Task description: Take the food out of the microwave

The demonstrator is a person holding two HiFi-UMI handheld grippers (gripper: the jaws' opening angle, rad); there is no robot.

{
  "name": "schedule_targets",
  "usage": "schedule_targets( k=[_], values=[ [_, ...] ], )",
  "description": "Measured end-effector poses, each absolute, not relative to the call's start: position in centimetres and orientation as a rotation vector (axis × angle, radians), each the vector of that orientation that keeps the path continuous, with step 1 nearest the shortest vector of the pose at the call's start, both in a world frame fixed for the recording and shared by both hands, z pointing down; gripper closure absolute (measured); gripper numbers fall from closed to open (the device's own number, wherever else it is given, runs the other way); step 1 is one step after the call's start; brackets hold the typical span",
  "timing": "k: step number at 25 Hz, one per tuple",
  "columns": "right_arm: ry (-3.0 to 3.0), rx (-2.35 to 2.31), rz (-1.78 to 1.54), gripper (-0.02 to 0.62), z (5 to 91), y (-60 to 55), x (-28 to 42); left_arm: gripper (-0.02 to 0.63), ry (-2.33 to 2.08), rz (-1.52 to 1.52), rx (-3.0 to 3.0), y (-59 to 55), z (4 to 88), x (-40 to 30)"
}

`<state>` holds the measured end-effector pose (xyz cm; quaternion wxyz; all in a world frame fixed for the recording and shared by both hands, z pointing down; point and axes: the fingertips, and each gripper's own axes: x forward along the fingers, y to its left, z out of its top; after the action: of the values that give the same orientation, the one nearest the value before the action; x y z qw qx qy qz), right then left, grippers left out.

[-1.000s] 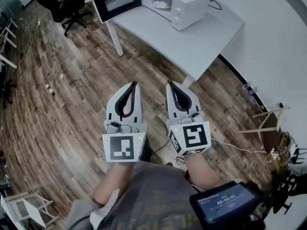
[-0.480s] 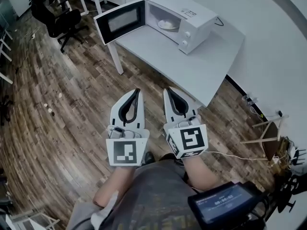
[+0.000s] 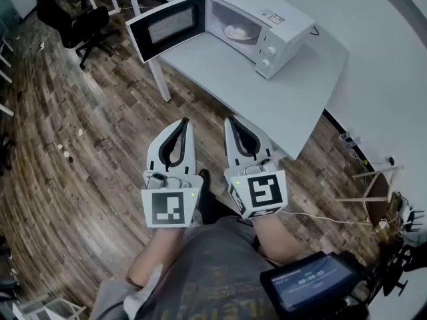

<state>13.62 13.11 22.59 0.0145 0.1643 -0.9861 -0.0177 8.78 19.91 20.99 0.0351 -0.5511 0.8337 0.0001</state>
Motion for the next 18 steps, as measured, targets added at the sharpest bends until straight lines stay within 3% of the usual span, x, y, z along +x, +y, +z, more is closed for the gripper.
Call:
schedule_targets(
  k=[18],
  values=[
    [-3.000, 0.670, 0.092, 0.589, 26.9, -0.4, 1.7, 0.600, 2.484, -0.202, -1.882, 6.6, 25.1, -3.5]
  ],
)
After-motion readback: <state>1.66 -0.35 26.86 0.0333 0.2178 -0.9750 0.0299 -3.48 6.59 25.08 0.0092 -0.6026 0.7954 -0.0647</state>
